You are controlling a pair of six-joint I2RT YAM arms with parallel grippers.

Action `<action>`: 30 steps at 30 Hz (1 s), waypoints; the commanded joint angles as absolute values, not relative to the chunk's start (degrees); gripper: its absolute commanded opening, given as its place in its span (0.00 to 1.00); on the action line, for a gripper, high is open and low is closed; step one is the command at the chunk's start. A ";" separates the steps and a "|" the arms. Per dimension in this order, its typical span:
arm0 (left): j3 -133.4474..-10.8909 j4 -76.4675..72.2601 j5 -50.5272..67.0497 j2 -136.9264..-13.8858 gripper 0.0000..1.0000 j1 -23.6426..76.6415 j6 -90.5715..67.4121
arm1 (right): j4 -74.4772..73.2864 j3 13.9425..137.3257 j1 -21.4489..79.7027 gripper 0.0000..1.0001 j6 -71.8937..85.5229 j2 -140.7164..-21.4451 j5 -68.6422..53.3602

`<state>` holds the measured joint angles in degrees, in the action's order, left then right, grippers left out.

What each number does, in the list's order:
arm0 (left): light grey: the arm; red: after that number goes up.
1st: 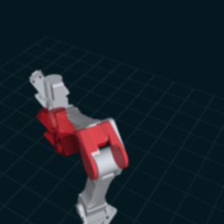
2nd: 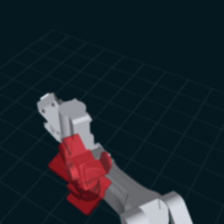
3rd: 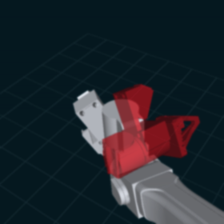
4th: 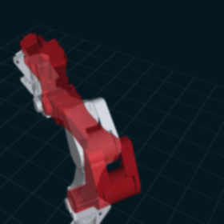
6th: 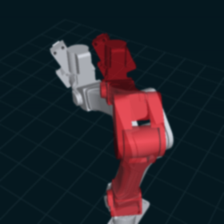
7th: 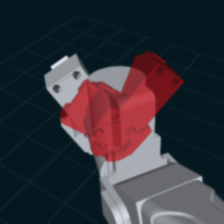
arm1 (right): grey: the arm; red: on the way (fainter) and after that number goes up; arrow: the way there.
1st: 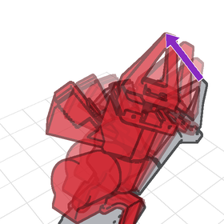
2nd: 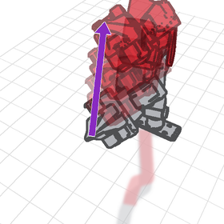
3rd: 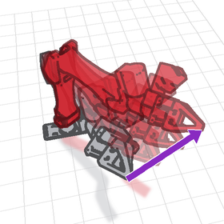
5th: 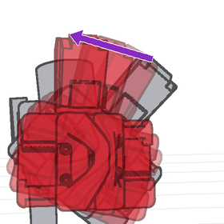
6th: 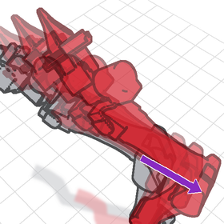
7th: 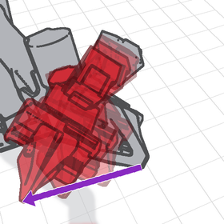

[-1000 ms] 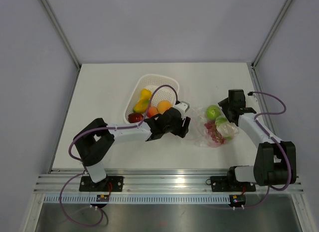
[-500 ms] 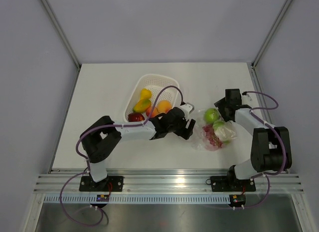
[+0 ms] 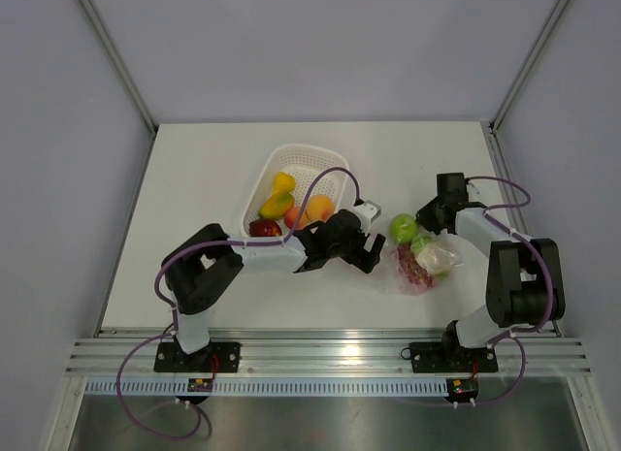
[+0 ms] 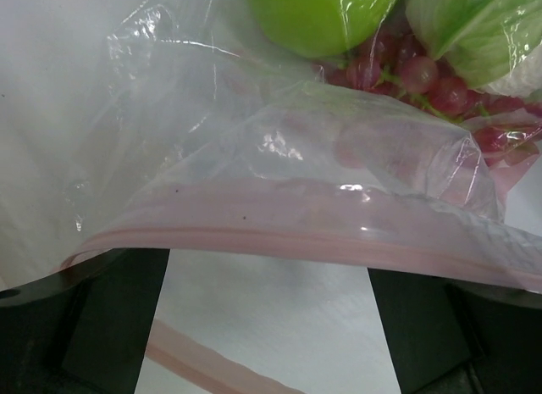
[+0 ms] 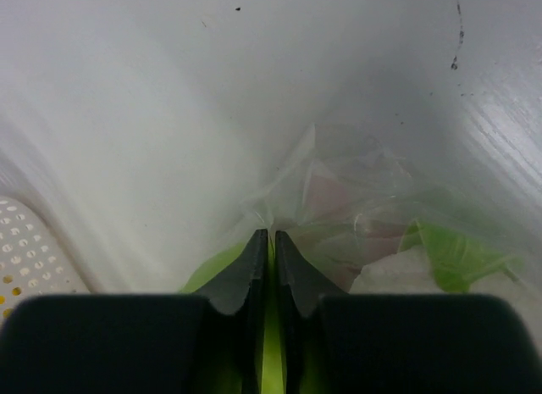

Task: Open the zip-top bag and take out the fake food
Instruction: Adjust the zipper food storage bag at the center of the board.

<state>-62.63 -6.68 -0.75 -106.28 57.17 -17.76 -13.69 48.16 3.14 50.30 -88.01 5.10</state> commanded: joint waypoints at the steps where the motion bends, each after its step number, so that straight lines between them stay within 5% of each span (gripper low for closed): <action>1: -63.64 -11.60 -4.12 -107.14 0.99 57.39 -16.17 | -15.03 50.45 2.99 0.13 48.08 -89.20 1.32; 6: -63.11 -13.27 -4.66 -107.14 0.99 57.39 -15.65 | -14.76 50.71 2.99 0.00 46.93 -89.21 0.26; 30: -60.21 -16.43 -6.94 -104.06 0.99 57.48 -15.29 | -15.21 45.79 3.08 0.00 42.63 -63.20 9.06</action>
<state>-61.06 -12.36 -5.04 -106.98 57.28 -16.27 -16.25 45.71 3.09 43.70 -64.99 7.14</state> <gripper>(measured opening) 0.988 0.009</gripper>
